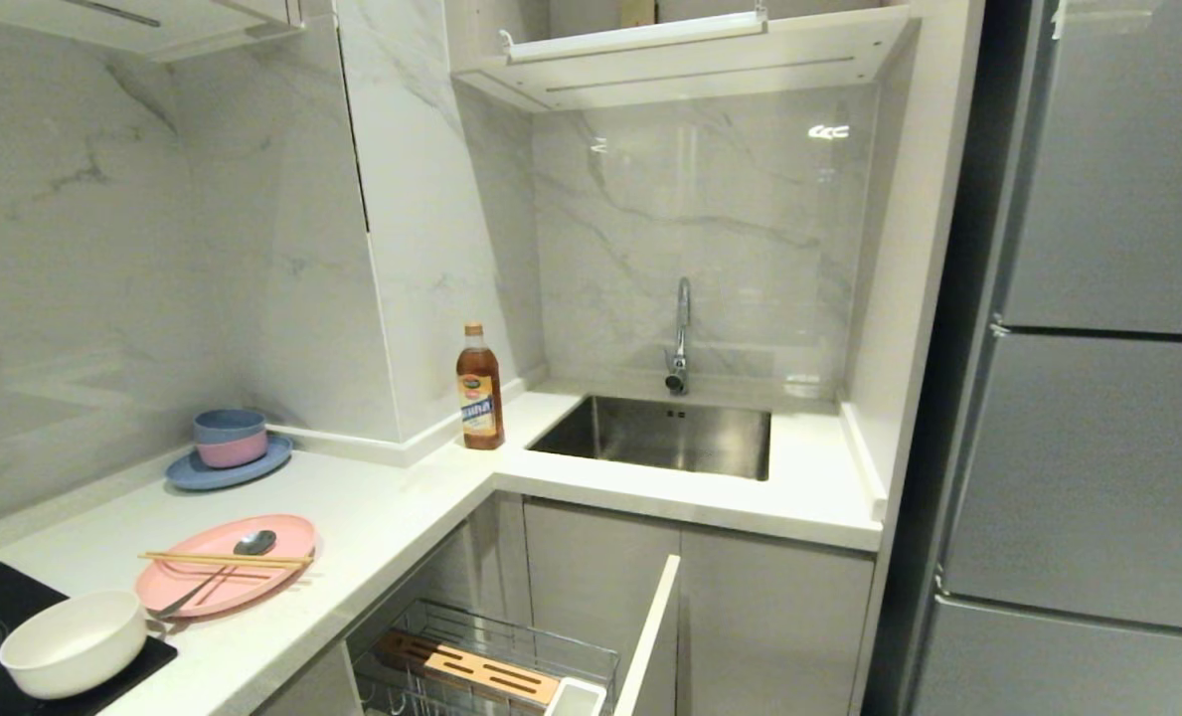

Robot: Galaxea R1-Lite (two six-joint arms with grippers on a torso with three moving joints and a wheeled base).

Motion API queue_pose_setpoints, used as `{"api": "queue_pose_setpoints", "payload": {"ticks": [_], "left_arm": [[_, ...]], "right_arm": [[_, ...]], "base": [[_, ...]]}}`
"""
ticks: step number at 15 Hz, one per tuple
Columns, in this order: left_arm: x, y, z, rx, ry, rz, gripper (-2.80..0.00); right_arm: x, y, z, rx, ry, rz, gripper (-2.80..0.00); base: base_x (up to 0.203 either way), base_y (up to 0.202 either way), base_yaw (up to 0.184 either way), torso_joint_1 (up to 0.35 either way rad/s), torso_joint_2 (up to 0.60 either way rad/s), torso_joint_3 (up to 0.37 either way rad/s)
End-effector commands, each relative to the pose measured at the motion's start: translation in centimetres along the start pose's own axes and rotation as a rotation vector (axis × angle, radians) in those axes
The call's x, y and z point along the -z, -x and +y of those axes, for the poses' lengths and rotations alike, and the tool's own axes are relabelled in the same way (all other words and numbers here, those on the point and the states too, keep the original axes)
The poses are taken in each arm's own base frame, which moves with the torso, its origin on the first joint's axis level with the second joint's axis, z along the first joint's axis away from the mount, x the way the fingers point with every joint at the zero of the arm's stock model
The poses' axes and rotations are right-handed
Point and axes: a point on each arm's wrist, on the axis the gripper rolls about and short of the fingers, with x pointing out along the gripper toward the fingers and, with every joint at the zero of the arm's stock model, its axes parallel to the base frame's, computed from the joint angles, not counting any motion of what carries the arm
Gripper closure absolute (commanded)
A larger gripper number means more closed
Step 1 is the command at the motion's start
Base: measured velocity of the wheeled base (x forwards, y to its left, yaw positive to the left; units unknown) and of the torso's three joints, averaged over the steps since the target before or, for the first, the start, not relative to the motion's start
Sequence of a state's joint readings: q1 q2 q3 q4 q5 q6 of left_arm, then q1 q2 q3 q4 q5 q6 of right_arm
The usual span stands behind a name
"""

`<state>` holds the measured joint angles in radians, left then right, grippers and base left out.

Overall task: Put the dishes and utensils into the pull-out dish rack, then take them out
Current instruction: Pick up the bowl and place it in the cupboard

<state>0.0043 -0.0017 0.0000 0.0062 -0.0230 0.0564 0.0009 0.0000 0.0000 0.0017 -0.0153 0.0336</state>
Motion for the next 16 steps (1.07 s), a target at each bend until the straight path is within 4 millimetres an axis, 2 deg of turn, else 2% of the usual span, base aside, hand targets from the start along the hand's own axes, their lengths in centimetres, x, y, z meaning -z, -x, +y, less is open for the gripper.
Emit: {"api": "queue_pose_setpoints", "payload": {"ticks": [1, 16], "left_arm": [[0.0, -0.01, 0.0, 0.0, 0.0, 0.002, 0.0], [0.0, -0.01, 0.0, 0.0, 0.0, 0.002, 0.0]], "right_arm": [[0.08, -0.03, 0.0, -0.001, 0.0, 0.003, 0.0], [0.04, -0.02, 0.0, -0.001, 0.0, 0.003, 0.0]], "base": [[0.0, 0.0, 0.0, 0.034, -0.06, -0.037], [0.0, 0.0, 0.0, 0.0, 0.0, 0.0]]}}
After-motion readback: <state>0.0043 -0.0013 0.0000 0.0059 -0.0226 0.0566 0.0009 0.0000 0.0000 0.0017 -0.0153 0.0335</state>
